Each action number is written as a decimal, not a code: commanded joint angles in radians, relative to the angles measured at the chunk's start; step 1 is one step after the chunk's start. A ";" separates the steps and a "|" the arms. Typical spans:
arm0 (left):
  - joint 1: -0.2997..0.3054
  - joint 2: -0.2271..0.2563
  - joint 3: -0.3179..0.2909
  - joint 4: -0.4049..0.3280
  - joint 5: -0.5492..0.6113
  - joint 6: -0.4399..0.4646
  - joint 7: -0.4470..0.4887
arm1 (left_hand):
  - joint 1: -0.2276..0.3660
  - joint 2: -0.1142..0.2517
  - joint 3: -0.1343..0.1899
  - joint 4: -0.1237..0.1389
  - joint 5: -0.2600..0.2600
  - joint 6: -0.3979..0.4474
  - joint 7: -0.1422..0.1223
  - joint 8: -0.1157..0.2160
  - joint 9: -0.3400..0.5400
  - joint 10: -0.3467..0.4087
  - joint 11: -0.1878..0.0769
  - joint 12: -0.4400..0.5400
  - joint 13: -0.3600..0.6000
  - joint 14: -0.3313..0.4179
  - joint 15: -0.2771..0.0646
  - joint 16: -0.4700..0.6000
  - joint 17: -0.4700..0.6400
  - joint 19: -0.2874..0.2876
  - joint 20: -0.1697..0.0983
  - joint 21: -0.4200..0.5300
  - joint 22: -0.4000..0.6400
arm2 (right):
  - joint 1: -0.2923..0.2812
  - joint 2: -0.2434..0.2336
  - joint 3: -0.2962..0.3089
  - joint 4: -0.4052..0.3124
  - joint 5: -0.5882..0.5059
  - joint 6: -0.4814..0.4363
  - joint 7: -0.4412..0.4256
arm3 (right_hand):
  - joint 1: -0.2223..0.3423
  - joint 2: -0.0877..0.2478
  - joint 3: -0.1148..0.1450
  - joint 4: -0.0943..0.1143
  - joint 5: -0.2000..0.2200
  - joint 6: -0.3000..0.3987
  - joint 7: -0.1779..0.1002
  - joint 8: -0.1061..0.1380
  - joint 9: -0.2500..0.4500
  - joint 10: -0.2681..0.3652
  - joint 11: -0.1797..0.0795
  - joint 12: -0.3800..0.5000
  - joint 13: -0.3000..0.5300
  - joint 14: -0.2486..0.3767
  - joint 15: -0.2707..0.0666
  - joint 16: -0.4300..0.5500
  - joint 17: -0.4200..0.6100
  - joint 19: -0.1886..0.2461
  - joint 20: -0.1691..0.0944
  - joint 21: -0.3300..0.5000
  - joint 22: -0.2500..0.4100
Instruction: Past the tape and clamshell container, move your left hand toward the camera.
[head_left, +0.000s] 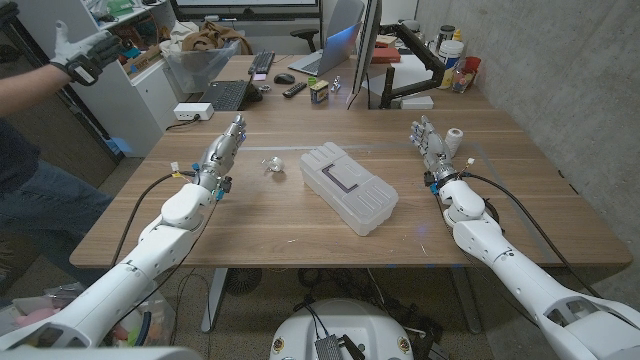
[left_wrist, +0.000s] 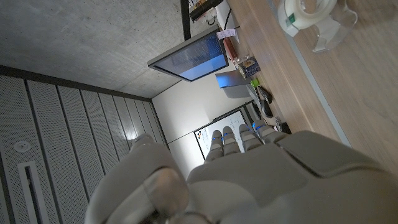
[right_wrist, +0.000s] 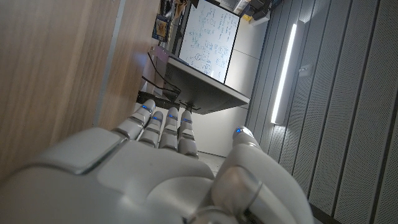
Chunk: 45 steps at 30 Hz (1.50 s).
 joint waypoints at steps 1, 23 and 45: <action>0.032 0.020 -0.029 -0.010 -0.018 -0.006 0.002 | 0.015 0.004 0.002 -0.003 0.009 0.007 0.001 0.004 0.005 0.005 -0.004 0.004 0.003 0.007 0.001 0.004 0.003 0.000 -0.003 0.008 0.002 | 0.008 0.010 -0.005 0.017 -0.002 0.003 0.000 | 0.004 0.001 0.000 -0.004 -0.002 0.009 0.000 0.002 0.005 0.010 0.000 0.002 0.001 0.013 -0.001 0.004 0.005 0.011 -0.009 0.002 0.004; 0.079 0.035 -0.060 -0.027 -0.003 -0.033 0.028 | 0.045 0.018 0.011 -0.016 0.007 0.038 -0.002 0.011 0.006 0.027 -0.009 0.009 0.004 0.023 -0.003 0.006 0.003 0.011 -0.003 0.013 0.003 | 0.039 0.029 -0.010 0.067 -0.003 0.014 0.011 | 0.003 0.000 -0.003 -0.009 -0.002 0.037 -0.015 0.006 0.005 0.023 -0.010 0.003 0.001 0.024 -0.009 0.003 0.004 0.010 -0.009 0.001 0.005; 0.134 0.074 -0.094 -0.082 0.035 -0.026 0.068 | 0.062 0.023 0.015 -0.025 0.005 0.044 -0.005 0.011 0.006 0.031 -0.009 0.009 0.004 0.026 -0.004 0.004 0.003 0.013 0.003 0.013 0.003 | 0.047 0.029 -0.010 0.071 -0.003 0.015 0.013 | 0.001 0.002 -0.004 -0.009 -0.001 0.041 -0.016 0.004 0.006 0.024 -0.006 0.001 0.001 0.026 -0.007 0.002 0.005 0.010 -0.008 0.001 0.005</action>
